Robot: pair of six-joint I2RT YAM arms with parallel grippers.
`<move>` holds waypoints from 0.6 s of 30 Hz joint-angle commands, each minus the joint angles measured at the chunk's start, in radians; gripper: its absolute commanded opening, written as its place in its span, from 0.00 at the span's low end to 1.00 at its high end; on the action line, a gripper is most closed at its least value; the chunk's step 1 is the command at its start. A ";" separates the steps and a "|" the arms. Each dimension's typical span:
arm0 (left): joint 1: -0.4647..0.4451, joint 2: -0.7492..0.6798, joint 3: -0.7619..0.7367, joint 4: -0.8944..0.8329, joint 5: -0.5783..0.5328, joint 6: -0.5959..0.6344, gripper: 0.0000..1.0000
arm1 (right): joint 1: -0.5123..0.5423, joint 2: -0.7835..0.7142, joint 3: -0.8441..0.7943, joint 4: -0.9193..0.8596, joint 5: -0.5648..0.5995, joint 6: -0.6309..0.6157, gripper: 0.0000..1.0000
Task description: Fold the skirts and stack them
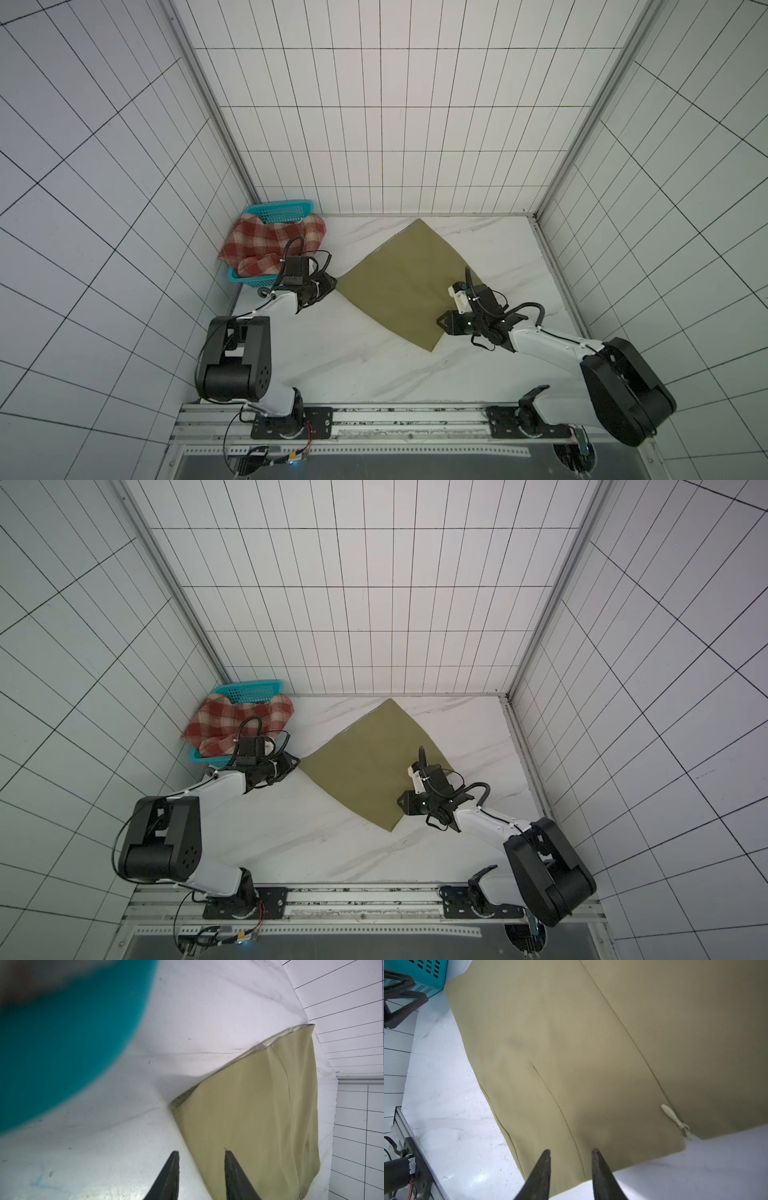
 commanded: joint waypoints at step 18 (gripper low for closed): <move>-0.027 0.148 0.035 0.110 -0.035 -0.022 0.39 | 0.008 0.061 0.106 0.019 -0.038 -0.011 0.34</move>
